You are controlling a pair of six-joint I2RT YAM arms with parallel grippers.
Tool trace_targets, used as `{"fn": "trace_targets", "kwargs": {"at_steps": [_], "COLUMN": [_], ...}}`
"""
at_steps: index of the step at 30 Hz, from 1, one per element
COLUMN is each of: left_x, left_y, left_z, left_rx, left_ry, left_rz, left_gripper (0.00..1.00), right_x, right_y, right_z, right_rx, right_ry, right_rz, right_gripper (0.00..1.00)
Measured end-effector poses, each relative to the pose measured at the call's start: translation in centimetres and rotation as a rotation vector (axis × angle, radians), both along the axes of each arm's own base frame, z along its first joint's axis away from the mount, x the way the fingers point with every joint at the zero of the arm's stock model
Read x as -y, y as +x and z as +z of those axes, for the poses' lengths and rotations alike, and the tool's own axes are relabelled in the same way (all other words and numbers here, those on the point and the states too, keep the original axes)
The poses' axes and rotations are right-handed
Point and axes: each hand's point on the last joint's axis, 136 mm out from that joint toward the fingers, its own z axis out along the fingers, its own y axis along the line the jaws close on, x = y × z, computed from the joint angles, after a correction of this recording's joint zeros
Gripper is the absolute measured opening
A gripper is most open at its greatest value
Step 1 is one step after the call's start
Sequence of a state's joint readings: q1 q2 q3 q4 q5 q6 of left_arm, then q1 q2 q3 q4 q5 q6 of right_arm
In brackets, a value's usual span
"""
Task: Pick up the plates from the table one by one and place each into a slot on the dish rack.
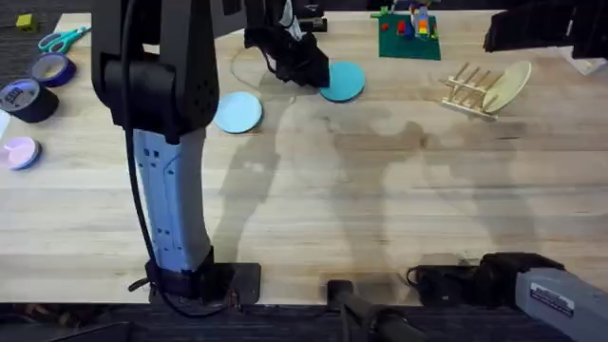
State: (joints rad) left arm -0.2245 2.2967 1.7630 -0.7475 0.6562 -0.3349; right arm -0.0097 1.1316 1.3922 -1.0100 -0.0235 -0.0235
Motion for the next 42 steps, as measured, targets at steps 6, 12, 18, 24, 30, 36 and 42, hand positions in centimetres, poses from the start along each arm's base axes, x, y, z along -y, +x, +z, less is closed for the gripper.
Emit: {"fn": "trace_targets", "kwargs": {"at_steps": [6,12,18,24,30,36,42], "left_x": [0.0,0.0,0.0,0.0,0.1,0.0,-0.2], "left_y": [0.0,0.0,0.0,0.0,0.5,2.1,2.6], "left_z": [0.0,0.0,0.0,0.1,0.4,1.6,2.6], "left_rx": [-0.005,-0.007,-0.007,-0.008,-0.020,0.014,0.032], "left_ry": [-0.002,-0.003,-0.003,-0.002,0.021,0.068,0.077], "left_rz": [0.005,0.007,0.008,0.008,0.004,-0.001,-0.001], "left_gripper": [0.040,0.041,0.039,0.040,0.039,0.039,0.039], "right_x": [0.0,0.0,0.0,0.0,0.0,0.0,0.0], "right_y": [0.0,0.0,0.1,0.2,0.2,0.2,0.2], "right_z": [0.0,-0.1,-0.7,-1.0,-1.0,-1.0,-1.0], "right_rx": [0.000,-0.004,-0.032,-0.042,-0.042,-0.042,-0.042], "right_ry": [0.003,0.012,0.018,0.018,0.018,0.018,0.018], "right_rz": [-0.003,-0.014,-0.020,-0.021,-0.020,-0.021,-0.021], "right_gripper": [0.995,0.995,0.994,0.994,0.995,0.993,0.993]}}
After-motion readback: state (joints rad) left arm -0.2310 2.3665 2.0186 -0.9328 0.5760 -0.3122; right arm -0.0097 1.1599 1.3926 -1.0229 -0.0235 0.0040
